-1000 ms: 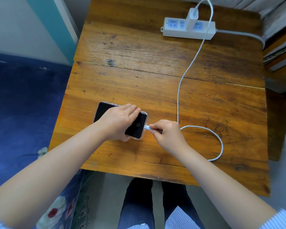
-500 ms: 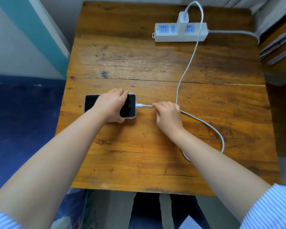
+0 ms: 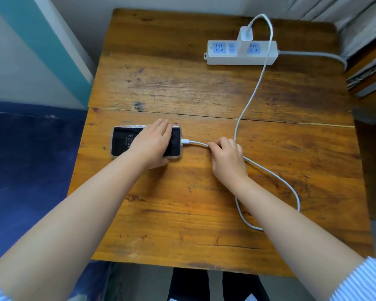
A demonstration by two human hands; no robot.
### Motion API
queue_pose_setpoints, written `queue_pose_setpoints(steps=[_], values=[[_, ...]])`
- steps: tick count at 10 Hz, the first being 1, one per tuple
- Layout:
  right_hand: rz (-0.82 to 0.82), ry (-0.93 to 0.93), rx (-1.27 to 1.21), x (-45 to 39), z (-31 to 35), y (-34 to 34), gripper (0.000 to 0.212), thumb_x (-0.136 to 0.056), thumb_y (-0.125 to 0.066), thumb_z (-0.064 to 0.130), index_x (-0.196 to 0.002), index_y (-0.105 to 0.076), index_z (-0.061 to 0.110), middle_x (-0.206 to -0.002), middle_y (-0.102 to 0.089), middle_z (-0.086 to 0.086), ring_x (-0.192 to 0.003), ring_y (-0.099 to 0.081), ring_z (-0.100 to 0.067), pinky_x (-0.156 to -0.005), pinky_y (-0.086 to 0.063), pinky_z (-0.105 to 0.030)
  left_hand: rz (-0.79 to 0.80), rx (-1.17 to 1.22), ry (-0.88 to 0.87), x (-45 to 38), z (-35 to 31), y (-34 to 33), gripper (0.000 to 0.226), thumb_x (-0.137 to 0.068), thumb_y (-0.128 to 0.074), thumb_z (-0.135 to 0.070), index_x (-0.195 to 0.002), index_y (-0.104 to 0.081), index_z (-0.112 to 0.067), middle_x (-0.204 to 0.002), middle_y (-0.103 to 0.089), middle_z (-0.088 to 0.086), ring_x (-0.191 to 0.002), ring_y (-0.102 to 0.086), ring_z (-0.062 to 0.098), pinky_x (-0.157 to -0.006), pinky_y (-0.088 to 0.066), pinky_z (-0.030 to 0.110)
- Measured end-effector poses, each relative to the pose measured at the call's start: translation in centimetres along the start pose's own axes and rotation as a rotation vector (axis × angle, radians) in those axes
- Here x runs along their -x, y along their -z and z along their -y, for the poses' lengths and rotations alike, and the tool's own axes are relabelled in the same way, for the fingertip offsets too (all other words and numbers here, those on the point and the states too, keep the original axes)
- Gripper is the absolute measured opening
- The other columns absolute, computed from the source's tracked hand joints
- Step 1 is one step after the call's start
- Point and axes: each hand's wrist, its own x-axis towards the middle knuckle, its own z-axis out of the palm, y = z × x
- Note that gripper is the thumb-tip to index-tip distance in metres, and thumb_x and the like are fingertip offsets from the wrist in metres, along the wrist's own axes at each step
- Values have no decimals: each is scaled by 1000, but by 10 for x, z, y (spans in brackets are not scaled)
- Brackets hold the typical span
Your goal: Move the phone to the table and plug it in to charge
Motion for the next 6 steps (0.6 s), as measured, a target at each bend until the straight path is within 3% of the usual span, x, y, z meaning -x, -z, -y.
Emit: queue_pose_setpoints(steps=[1,2,3,4,5,6], values=[[-4,3,39,3,-1,1,28,-81,-51,-8,-108,-57,-3,-94,-59,-27,-91,-53,-41,-82,-43,-49,-217,83,-93,24,-17,-16,75,-81,-67,-28,-137,-30,5,-147,-33,22,-138,-28,33,-113,-26,41],[-3,30,41,3,-4,2,29,-81,-51,-6,-109,-56,-2,-96,-59,-28,-94,-53,-41,-83,-43,-48,-368,169,-166,43,-45,-37,56,-68,-77,-12,-114,-56,12,-121,-60,29,-114,-55,43,-90,-47,57],[1,76,-37,8,-11,6,31,-77,-52,-11,-108,-57,-6,-98,-61,-30,-94,-54,-44,-84,-45,-48,-346,248,-172,48,-72,-58,55,-74,-73,-15,-119,-53,10,-128,-56,27,-120,-51,41,-96,-44,52],[-39,89,-131,8,-19,19,30,-76,-54,-14,-105,-59,-9,-102,-61,-32,-97,-55,-44,-88,-45,-44,-262,300,-98,48,-85,-76,60,-93,-41,-33,-142,-20,-4,-154,-21,13,-143,-15,23,-114,-3,30],[-141,-9,-277,5,-20,41,26,-79,-56,-10,-103,-62,-6,-104,-63,-28,-99,-57,-38,-89,-41,-37,-265,309,-45,45,-86,-84,61,-95,-31,-39,-144,-10,-9,-156,-11,8,-144,-4,17,-112,7,27],[-329,-45,-665,-9,-19,91,21,-81,-58,2,-100,-65,3,-90,-68,-4,-86,-63,-10,-78,-48,-13,-261,299,-48,44,-87,-85,62,-95,-29,-40,-144,-7,-10,-157,-8,7,-144,-2,16,-110,8,26]])
